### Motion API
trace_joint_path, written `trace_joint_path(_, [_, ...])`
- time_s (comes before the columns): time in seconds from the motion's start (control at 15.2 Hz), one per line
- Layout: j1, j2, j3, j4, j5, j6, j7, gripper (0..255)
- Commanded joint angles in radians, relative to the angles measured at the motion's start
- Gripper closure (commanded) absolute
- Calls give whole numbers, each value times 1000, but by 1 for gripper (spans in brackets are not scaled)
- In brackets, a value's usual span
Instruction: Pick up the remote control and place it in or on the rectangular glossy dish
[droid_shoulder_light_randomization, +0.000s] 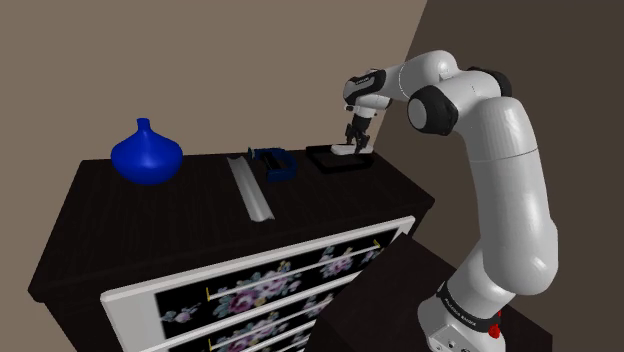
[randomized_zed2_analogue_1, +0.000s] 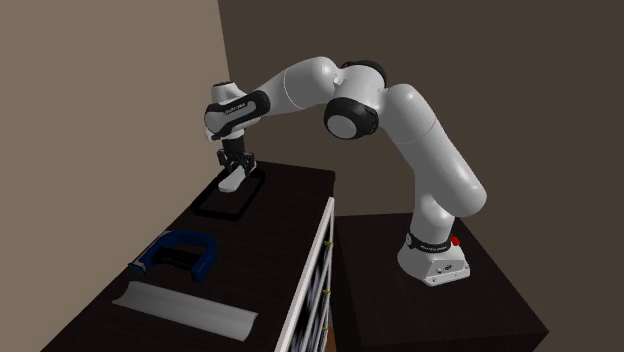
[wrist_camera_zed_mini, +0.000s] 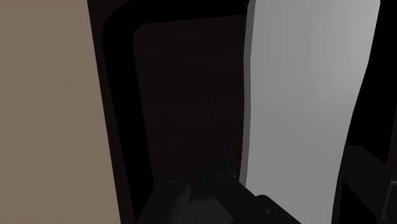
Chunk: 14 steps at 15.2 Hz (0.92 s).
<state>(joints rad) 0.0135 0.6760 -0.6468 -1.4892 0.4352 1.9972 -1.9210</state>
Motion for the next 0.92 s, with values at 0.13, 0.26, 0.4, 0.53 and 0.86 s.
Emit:
trace_joint_path(0.13, [0, 0, 0, 0, 0, 0, 0, 0])
trace_joint_path(0.26, [0, 0, 0, 0, 0, 0, 0, 0])
trace_joint_path(0.4, [1, -13, -6, 15, -9, -25, 6, 0])
trace_joint_path(0.53, [1, -35, -17, 49, -25, -78, 16, 0])
trace_joint_path(0.86, [1, -43, -21, 65, -31, -99, 20, 0])
